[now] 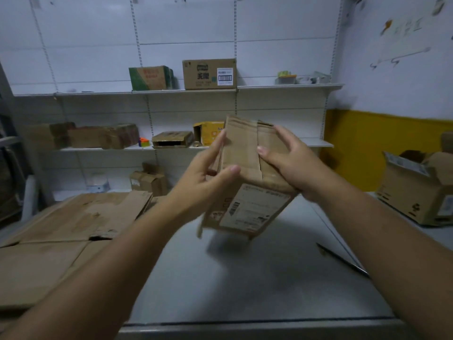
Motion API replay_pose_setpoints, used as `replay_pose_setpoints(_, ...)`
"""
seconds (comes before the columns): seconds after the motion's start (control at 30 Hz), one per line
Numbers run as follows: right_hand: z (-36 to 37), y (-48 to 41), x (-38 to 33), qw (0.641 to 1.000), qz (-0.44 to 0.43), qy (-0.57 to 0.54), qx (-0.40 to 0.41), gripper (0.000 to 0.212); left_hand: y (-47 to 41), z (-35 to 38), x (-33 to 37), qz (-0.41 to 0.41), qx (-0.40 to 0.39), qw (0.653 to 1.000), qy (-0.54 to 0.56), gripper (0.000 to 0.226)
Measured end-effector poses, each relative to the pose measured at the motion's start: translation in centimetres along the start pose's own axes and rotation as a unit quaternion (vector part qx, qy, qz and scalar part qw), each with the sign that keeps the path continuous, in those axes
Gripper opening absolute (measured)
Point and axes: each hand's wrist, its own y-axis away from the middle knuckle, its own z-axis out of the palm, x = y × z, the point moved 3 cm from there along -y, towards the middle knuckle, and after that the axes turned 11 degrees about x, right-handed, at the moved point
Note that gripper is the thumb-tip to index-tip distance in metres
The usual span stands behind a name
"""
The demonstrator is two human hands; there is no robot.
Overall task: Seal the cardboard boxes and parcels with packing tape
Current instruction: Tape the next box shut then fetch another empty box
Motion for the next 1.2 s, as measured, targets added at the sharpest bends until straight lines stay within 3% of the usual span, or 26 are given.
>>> replay_pose_setpoints(0.17,0.1,-1.0,-2.8,0.971,0.03,0.201,-0.123,0.037,-0.7,-0.4,1.3,0.015,0.006,0.993,-0.113,0.048)
replay_pose_setpoints(0.27,0.9,-1.2,-2.3,0.954,0.029,0.261,-0.147,0.035,0.0,-0.5,-1.0,-0.042,-0.013,0.994,-0.102,0.052)
replay_pose_setpoints(0.33,1.5,-1.5,-2.2,0.953,0.022,0.264,-0.148,0.035,0.6,-0.7,-2.0,-0.055,0.06,0.994,-0.071,0.065)
replay_pose_setpoints(0.43,1.8,-2.0,-2.3,0.956,0.024,0.254,-0.147,0.033,3.5,-0.6,-2.6,0.0,0.24,0.969,-0.059,0.044)
replay_pose_setpoints(0.47,1.8,-2.2,-2.2,0.956,0.022,0.253,-0.148,0.032,5.0,-0.1,-3.3,-0.038,0.261,0.964,-0.016,0.037)
replay_pose_setpoints(0.53,1.8,-2.4,-2.0,0.955,0.016,0.257,-0.146,0.029,7.8,1.7,-5.0,-0.219,0.238,0.939,0.117,0.026)
replay_pose_setpoints(0.6,1.6,-2.6,-1.9,0.959,0.019,0.247,-0.138,0.025,9.6,3.1,-7.1,-0.378,0.222,0.869,0.229,0.014)
replay_pose_setpoints(0.83,0.2,-3.7,-2.9,0.976,0.044,0.184,-0.105,0.012,9.6,5.3,-9.3,-0.526,0.156,0.775,0.313,0.053)
replay_pose_setpoints(0.93,-0.4,-4.2,-3.3,0.98,0.061,0.165,-0.091,0.024,8.9,6.3,-9.5,-0.52,0.124,0.757,0.377,0.038)
replay_pose_setpoints(1.0,-0.7,-4.4,-3.4,0.981,0.078,0.151,-0.092,0.032,8.4,6.7,-9.7,-0.479,0.142,0.776,0.384,0.03)
replay_pose_setpoints(1.1,-0.9,-4.4,-3.4,0.981,0.077,0.151,-0.089,0.033,8.3,7.1,-9.7,-0.414,0.168,0.803,0.395,0.046)
replay_pose_setpoints(1.2,-1.0,-4.4,-3.4,0.981,0.063,0.165,-0.081,0.03,8.9,7.3,-9.7,-0.384,0.2,0.805,0.406,0.051)
